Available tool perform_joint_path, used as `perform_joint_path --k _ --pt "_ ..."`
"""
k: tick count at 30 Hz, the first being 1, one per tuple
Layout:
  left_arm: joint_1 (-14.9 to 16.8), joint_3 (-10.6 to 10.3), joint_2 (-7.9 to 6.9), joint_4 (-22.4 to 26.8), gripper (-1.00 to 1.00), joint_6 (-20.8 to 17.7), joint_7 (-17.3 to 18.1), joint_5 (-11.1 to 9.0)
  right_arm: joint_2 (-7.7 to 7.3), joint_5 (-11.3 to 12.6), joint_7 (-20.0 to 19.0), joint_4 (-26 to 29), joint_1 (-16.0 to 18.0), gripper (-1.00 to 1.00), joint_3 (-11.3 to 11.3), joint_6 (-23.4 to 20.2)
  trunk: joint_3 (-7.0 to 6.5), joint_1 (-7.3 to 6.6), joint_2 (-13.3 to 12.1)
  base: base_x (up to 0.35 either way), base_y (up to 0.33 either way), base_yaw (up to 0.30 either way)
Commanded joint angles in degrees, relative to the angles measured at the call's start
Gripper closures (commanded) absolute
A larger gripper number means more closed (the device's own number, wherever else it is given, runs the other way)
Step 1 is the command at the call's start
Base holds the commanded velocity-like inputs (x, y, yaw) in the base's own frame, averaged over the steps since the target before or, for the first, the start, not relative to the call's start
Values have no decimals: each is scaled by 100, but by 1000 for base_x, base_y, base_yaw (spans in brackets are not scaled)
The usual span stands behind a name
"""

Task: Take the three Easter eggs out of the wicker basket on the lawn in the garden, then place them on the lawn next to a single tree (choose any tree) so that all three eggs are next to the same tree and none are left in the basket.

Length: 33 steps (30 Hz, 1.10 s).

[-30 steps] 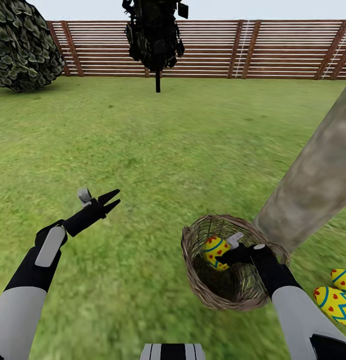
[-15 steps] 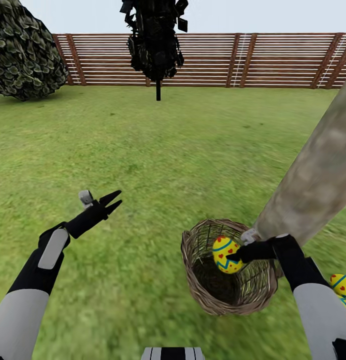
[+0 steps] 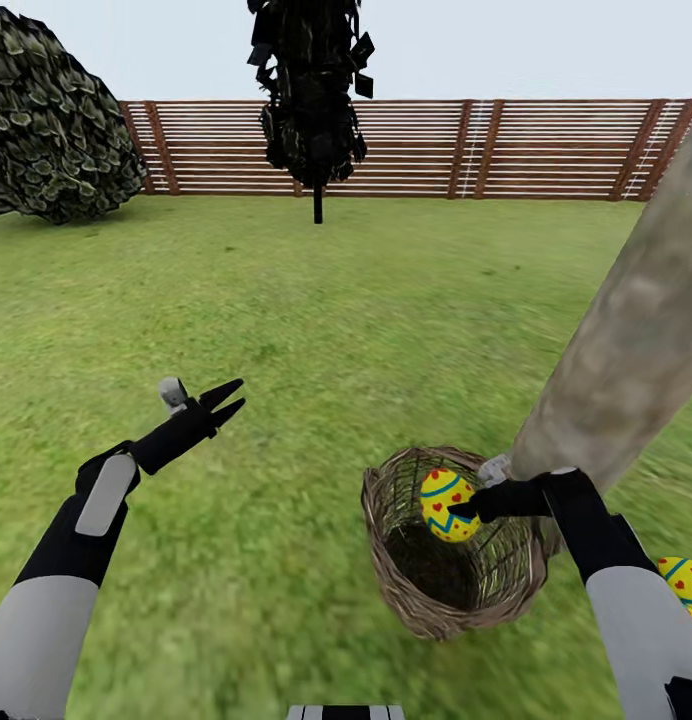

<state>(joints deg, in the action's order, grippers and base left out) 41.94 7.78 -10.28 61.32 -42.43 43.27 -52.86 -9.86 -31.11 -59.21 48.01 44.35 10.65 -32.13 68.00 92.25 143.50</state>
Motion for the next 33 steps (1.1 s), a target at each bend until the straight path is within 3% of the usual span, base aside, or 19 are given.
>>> perform_joint_path --k 1,7,8,9,11,13,21,26,33 --pt "5 4 0 -3 -100 -35 5 -14 -2 -32 -45 16 3 100 16 -30 -18 -6 0 -322 0 0" --pt "7 4 0 -32 -100 -37 6 -20 -14 0 -54 49 3 100 29 -33 -151 -22 -8 -338 0 0" --pt "7 4 0 -32 -100 -35 6 -21 -22 207 -107 50 3 100 31 -37 -173 -24 -9 -340 0 0" --pt "7 4 0 -32 -100 -31 6 -22 -99 787 -365 42 3 100 77 -32 -195 -27 -10 -265 0 0" --pt "7 6 0 -37 -100 -23 6 -22 -358 1568 -785 9 -1 100 398 -27 -240 -32 -13 -106 0 0" --pt "7 9 7 -40 -100 -14 -1 -22 -491 1887 -1023 -7 -5 100 627 -23 -284 -37 -16 -22 0 0" --pt "7 13 18 -44 -100 -11 -3 -22 -534 1975 -1119 -11 -6 100 701 -21 -460 -62 -34 -102 0 0" --pt "7 9 24 -52 -100 17 -2 -24 -535 1977 -1119 -19 -6 100 701 -22 -550 -172 -235 -319 0 0" --pt "-2 32 31 -65 -100 54 77 -77 -533 1977 -1119 -28 -6 100 701 -24 -550 -172 -235 -36 0 0"
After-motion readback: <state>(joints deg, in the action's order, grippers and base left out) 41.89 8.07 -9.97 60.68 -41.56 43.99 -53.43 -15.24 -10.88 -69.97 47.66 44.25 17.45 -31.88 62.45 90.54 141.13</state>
